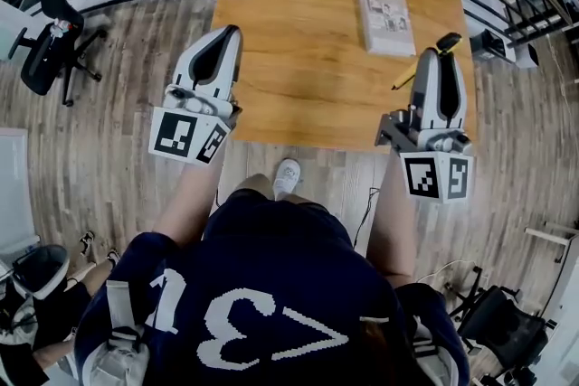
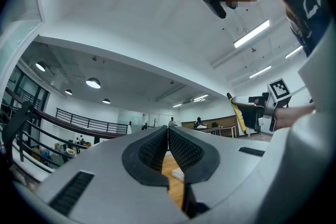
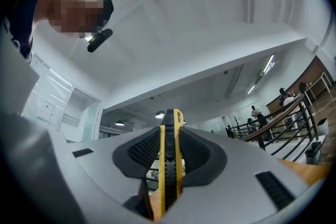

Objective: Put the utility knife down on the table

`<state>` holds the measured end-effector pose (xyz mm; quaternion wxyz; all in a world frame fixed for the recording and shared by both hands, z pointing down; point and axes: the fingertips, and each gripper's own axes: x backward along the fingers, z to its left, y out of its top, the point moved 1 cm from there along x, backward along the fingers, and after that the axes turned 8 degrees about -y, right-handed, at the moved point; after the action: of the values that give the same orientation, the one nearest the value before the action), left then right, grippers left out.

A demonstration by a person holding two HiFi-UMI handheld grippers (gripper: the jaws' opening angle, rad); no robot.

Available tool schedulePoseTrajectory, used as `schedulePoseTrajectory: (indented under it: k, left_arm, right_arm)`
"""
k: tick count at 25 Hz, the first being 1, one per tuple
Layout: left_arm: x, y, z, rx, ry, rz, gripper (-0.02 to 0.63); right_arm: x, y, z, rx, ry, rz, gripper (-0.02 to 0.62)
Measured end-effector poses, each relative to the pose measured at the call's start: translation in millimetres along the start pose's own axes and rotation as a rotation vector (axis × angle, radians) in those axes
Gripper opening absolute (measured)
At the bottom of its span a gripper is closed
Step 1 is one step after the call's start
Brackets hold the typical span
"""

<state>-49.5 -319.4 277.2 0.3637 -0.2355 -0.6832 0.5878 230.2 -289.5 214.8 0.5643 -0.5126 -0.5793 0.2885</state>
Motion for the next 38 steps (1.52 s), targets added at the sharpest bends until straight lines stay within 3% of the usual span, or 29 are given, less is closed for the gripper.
schedulePoseTrajectory:
  k: [8, 13, 23, 29, 33, 38]
  left_arm:
    - [-40, -21, 16, 0.014, -0.033, 0.034, 0.018]
    - [-56, -51, 25, 0.051, -0.054, 0.079, 0.018]
    - [-44, -157, 25, 0.155, -0.05, 0.241, 0.018]
    - [-33, -198, 15, 0.194, -0.062, 0.303, 0.018]
    - [-28, -209, 12, 0.199, -0.071, 0.335, 0.018]
    - [-26, -214, 11, 0.192, -0.081, 0.355, 0.018]
  right_arm:
    - [-34, -29, -10, -0.002, -0.021, 0.073, 0.126]
    - [-44, -78, -22, -0.019, -0.057, 0.179, 0.126]
    - [-7, -248, -57, 0.018, -0.128, 0.583, 0.126]
    - [30, -350, -77, 0.051, -0.169, 0.857, 0.126]
    - [49, -393, -85, 0.145, -0.196, 1.005, 0.126]
    - [60, -419, -95, 0.223, -0.233, 1.127, 0.127]
